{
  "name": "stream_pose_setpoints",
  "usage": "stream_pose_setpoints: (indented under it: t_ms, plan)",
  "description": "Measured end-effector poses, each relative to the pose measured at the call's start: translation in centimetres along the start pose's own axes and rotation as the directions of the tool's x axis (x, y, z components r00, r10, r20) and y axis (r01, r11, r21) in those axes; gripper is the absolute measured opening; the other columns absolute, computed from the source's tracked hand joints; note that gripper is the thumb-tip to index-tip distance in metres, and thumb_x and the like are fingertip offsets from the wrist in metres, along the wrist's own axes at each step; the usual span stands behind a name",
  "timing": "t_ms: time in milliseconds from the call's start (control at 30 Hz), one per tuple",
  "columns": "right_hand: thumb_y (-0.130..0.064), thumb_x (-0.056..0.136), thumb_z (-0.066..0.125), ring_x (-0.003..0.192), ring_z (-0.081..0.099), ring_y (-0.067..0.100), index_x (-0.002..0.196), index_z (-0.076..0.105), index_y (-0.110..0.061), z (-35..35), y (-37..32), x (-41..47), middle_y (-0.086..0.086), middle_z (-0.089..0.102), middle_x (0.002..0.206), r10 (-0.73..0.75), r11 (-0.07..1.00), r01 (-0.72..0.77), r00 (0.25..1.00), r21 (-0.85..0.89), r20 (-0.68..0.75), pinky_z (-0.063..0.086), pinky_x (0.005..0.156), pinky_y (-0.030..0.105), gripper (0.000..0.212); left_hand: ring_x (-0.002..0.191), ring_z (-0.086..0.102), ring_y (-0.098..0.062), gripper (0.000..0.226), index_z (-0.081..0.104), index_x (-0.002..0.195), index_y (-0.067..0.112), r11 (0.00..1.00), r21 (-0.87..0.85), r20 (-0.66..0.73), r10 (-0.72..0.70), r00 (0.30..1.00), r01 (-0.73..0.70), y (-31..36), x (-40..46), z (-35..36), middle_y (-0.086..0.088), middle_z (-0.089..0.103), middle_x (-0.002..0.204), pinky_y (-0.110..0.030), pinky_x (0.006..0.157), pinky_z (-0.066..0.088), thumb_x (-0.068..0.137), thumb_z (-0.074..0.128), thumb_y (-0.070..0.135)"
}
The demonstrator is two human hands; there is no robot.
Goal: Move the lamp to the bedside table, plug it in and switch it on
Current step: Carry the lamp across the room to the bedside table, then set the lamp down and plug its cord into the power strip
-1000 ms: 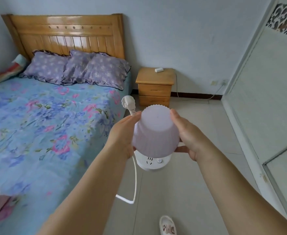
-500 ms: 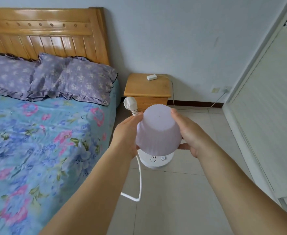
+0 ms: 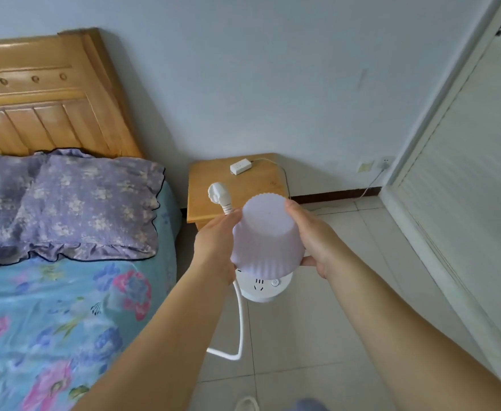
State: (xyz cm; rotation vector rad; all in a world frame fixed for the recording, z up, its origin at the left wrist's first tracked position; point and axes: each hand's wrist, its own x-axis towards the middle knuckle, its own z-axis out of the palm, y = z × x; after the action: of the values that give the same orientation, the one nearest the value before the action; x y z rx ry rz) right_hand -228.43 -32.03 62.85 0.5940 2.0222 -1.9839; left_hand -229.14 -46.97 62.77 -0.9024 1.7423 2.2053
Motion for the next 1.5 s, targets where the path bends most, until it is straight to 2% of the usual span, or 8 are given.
stream_pose_setpoints:
  t_ms: [167,533,633,733,867,1067,1267,1500]
  plan:
    - [-0.049,0.089,0.047,0.079,0.05,-0.004,0.085,0.057,-0.041,-0.1,-2.6,10.3,-0.024,0.053,0.089,0.001,1.0,-0.001,0.997,0.012,-0.073,0.048,0.069,0.031,0.014,0.035,0.06,-0.006,0.017,0.073,0.056,0.028,0.998,0.021,0.046,-0.055,0.997,0.054,3.5,9.3,4.8,0.013,0.065,0.043,-0.03,0.062,0.054,0.073,0.073,0.03]
    - [-0.053,0.086,0.047,0.103,0.051,0.015,0.079,0.055,-0.046,-2.2,-7.3,36.3,-0.021,0.053,0.099,0.06,0.994,-0.057,0.998,-0.097,0.029,0.043,0.099,0.045,0.012,0.05,0.065,-0.005,0.022,0.075,0.063,0.03,0.994,-0.067,-0.063,-0.092,0.994,0.087,7.7,30.2,16.3,0.015,0.071,0.056,-0.026,0.052,0.057,0.082,0.066,0.024]
    - [-0.055,0.083,0.048,0.108,0.051,0.017,0.093,0.059,-0.045,-2.3,-8.2,42.1,-0.012,0.056,0.111,0.077,0.988,-0.068,0.995,-0.137,0.067,0.043,0.1,0.047,0.018,0.077,0.063,-0.015,0.016,0.077,0.08,0.03,0.989,-0.094,-0.076,-0.12,0.99,0.113,8.6,34.8,18.2,0.008,0.073,0.082,-0.041,0.08,0.055,0.083,0.063,0.024]
    - [-0.06,0.079,0.048,0.113,0.05,0.019,0.115,0.055,-0.041,-1.8,-8.5,47.2,-0.005,0.055,0.123,0.106,0.978,-0.089,0.991,-0.186,0.085,0.041,0.101,0.049,0.041,0.074,0.06,-0.015,0.018,0.077,0.088,0.024,0.982,-0.138,-0.091,-0.143,0.986,0.13,8.8,39.5,19.5,0.007,0.072,0.08,-0.038,0.075,0.053,0.084,0.06,0.018]
    - [-0.067,0.075,0.05,0.114,0.052,0.019,0.108,0.056,-0.045,-1.0,-8.0,52.0,-0.005,0.057,0.123,0.132,0.976,-0.105,0.982,-0.192,0.135,0.041,0.101,0.049,0.04,0.086,0.059,-0.02,0.02,0.076,0.08,0.026,0.978,-0.127,-0.124,-0.182,0.976,0.166,8.5,44.5,20.3,-0.001,0.069,0.099,-0.044,0.083,0.053,0.084,0.059,0.018]
    - [-0.074,0.061,0.053,0.116,0.052,0.021,0.121,0.053,-0.039,0.3,-6.6,56.9,-0.003,0.054,0.129,0.219,0.96,-0.193,0.969,-0.201,0.113,0.042,0.101,0.05,0.07,0.081,0.061,-0.013,0.018,0.076,0.091,0.024,0.977,-0.065,-0.097,-0.211,0.973,0.205,7.5,50.4,20.6,0.004,0.069,0.091,-0.038,0.077,0.053,0.085,0.06,0.019]
    - [-0.078,0.061,0.049,0.11,0.055,0.02,0.088,0.058,-0.052,1.6,-5.9,59.8,-0.004,0.058,0.119,0.296,0.943,-0.28,0.953,-0.18,0.067,0.044,0.098,0.049,0.039,0.103,0.058,-0.027,0.015,0.076,0.09,0.024,0.97,-0.029,-0.089,-0.243,0.966,0.241,7.4,53.8,20.5,-0.009,0.067,0.114,-0.048,0.087,0.049,0.085,0.062,0.02]
    - [-0.066,0.082,0.045,0.109,0.055,0.021,0.108,0.053,-0.038,2.0,-4.9,61.6,0.0,0.06,0.118,0.324,0.939,-0.32,0.946,-0.129,0.012,0.045,0.097,0.045,0.039,0.109,0.055,-0.025,0.018,0.077,0.076,0.027,0.958,-0.027,-0.04,-0.287,0.957,0.287,6.7,55.3,20.1,0.0,0.067,0.105,-0.046,0.094,0.045,0.085,0.063,0.018]
